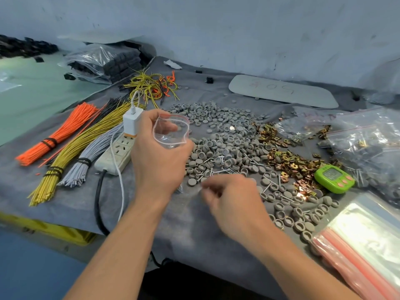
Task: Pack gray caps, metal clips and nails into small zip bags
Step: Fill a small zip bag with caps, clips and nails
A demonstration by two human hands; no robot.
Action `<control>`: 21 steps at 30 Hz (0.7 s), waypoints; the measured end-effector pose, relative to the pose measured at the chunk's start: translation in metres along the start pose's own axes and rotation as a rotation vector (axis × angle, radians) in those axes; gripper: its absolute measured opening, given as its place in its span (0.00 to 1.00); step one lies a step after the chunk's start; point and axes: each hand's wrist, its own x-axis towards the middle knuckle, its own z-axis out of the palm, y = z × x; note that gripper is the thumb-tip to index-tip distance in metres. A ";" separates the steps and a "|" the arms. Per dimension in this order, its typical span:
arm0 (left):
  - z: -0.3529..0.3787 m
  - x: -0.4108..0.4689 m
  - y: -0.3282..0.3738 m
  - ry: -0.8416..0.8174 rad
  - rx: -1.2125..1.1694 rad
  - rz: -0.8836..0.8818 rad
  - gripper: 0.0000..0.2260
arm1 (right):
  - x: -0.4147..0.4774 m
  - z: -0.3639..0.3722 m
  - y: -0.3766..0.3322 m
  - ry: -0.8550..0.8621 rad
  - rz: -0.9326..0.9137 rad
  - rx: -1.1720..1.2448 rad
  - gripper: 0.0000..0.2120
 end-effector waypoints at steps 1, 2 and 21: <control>0.000 0.000 0.000 -0.007 0.001 0.004 0.22 | 0.005 -0.007 0.004 0.089 0.074 0.013 0.06; -0.001 0.000 -0.001 -0.015 0.006 0.009 0.22 | 0.011 -0.016 0.008 0.173 0.110 -0.019 0.07; 0.056 -0.033 0.026 -0.414 0.190 0.164 0.27 | 0.013 -0.127 0.087 0.031 0.357 -0.405 0.15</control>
